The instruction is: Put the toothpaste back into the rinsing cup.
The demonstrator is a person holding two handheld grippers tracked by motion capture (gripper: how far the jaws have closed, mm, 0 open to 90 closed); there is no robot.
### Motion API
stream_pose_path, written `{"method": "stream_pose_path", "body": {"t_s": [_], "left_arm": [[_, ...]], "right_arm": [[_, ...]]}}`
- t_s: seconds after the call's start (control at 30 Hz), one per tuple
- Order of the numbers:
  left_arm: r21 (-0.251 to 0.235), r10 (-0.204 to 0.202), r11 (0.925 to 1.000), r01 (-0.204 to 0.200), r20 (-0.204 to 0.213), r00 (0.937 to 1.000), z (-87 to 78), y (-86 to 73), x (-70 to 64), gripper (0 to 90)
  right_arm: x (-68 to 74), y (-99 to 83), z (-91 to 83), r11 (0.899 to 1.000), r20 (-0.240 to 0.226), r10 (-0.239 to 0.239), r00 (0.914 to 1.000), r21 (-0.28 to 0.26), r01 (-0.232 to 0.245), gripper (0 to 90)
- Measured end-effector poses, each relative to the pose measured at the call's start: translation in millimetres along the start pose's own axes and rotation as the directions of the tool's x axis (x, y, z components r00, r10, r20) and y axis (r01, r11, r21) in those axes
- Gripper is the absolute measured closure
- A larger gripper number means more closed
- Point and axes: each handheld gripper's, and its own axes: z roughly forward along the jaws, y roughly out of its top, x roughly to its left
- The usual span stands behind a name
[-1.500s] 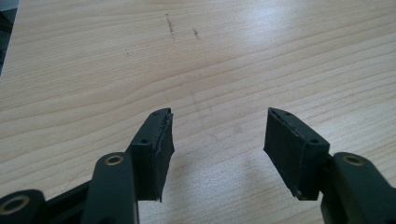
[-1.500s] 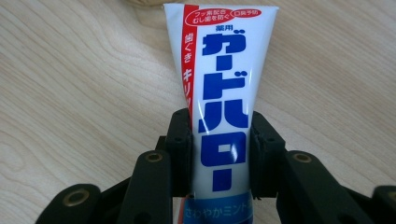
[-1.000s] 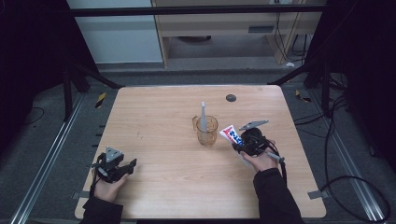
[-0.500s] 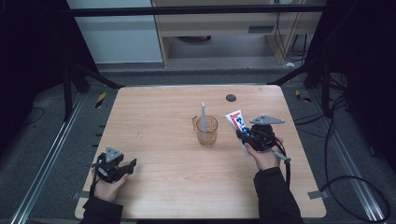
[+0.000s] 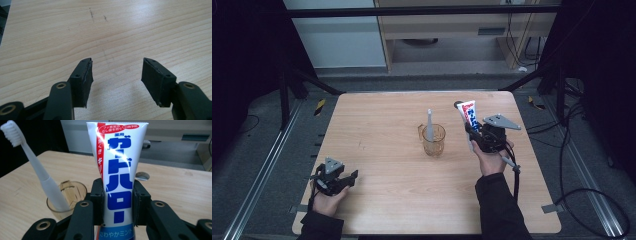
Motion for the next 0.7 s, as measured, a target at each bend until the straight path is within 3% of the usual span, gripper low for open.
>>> {"method": "stream_pose_path", "body": {"t_s": [0.5, 0.7], "left_arm": [[-0.003, 0.001, 1.0000, -0.001, 0.002, 1.0000, 0.1, 0.0, 0.0, 41.1], [-0.002, 0.000, 1.0000, 0.000, 0.002, 1.0000, 0.3, -0.1, 0.3, 41.1]], "right_arm": [[8.6, 14.0, 19.6, 0.991, 0.048, 0.059, 0.9971, -0.121, -0.052, 68.4], [9.5, 18.8, 28.8, 0.989, 0.063, 0.069, 0.9956, -0.139, -0.060, 68.4]]}}
